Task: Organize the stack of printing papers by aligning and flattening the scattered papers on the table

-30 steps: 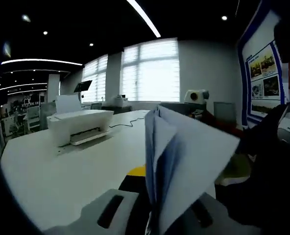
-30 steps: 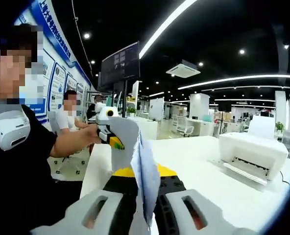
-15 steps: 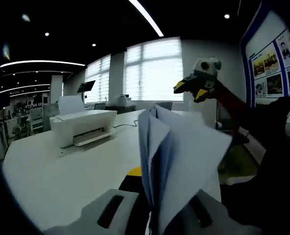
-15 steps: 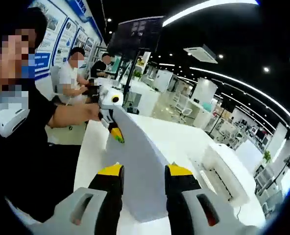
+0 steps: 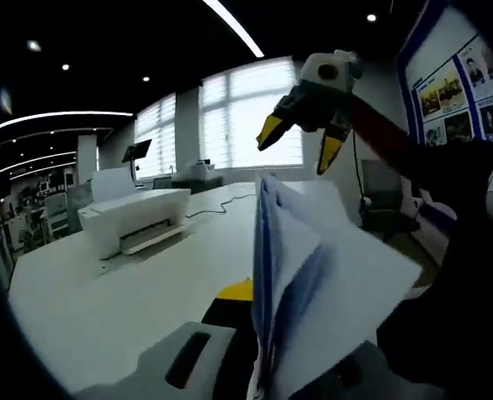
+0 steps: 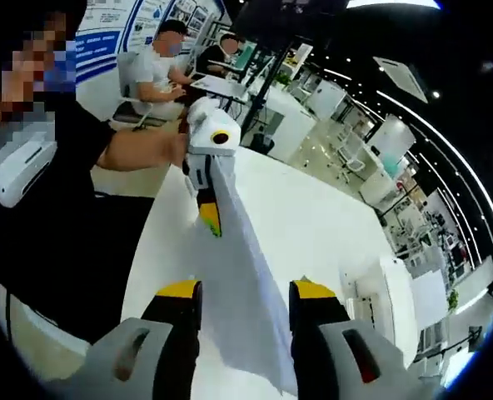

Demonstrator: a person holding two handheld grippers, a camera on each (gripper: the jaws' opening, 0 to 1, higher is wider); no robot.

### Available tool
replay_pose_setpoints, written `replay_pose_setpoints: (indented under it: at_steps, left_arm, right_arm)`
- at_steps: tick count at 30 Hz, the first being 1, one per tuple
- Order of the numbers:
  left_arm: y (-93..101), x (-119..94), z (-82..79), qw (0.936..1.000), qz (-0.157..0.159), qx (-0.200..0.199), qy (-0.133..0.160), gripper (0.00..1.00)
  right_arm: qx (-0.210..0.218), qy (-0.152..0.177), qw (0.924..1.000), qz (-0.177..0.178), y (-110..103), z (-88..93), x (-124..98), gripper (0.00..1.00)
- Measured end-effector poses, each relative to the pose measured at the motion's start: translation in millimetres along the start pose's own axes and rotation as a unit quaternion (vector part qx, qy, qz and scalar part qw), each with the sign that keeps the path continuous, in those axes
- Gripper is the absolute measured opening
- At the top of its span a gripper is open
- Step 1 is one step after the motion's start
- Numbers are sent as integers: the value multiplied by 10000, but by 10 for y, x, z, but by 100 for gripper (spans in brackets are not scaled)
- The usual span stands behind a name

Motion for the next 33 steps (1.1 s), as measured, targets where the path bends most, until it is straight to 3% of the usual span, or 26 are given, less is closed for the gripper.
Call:
replay_pose_setpoints:
  at_steps: [4, 9, 15, 25, 27, 28, 29, 30, 31, 33]
  left_arm:
    - [17, 4, -4, 10000, 59, 36, -12, 6]
    - [43, 0, 6, 9999, 162, -14, -48, 6]
    - [51, -8, 3, 9997, 205, -59, -70, 6]
    - [59, -10, 9, 9996, 234, -127, -15, 6]
    - [63, -10, 10, 9996, 244, -141, -5, 6]
    - [68, -10, 11, 9996, 252, -153, -1, 6]
    - [73, -11, 14, 9995, 263, -156, 8, 6]
    - [67, -18, 28, 9995, 254, -161, -13, 6]
    - [52, -28, 35, 9995, 239, -189, -4, 6]
    - [26, -36, 42, 9995, 228, -239, 6, 6]
  right_arm:
    - [-62, -405, 9988, -287, 73, 42, 100, 31]
    - [-245, -786, 9951, -542, 143, 104, 226, 31]
    - [-424, -994, 9908, -816, 108, 14, 398, 33]
    - [-567, -1580, 9786, -1192, 33, 58, 772, 32]
    - [-516, -1748, 9746, -1299, 9, 95, 838, 24]
    - [-457, -1949, 9696, -1406, -26, 142, 855, 5]
    - [-572, -2229, 9615, -1500, -32, 191, 847, 0]
    - [-393, -2285, 9636, -1332, -9, 188, 840, 0]
    - [-619, -2244, 9633, -1337, 17, 145, 884, 0]
    - [-614, -2264, 9628, -1342, 11, 147, 877, 0]
Point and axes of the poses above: the point that each gripper's makers call its tool centre point, and the gripper's own axes: x roughly forward along the fingers, y roughly to its right, z roughly out of its underside, the point moved 1 cm from there along -x, roughly backward along the fingers, and after that the axes turned 14 degrees about -z, right-handed, at the moved point
